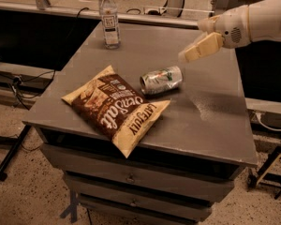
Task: Knock 7up can over
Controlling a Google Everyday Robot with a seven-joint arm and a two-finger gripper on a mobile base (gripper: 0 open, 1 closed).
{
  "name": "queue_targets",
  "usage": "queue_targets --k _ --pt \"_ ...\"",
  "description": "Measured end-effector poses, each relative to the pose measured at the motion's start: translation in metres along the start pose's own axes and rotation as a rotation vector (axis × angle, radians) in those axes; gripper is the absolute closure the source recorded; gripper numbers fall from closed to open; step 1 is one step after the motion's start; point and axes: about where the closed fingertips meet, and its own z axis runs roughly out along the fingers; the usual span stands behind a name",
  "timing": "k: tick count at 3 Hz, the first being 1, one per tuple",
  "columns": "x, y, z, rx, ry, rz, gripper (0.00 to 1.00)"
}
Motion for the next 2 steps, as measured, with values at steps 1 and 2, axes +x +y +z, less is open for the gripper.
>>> queue_targets --k 1,2 --pt "0.013 -0.025 -0.05 0.065 0.018 -0.05 0.0" --pt "0.022 -0.042 -0.094 0.083 0.057 -0.121 0.0"
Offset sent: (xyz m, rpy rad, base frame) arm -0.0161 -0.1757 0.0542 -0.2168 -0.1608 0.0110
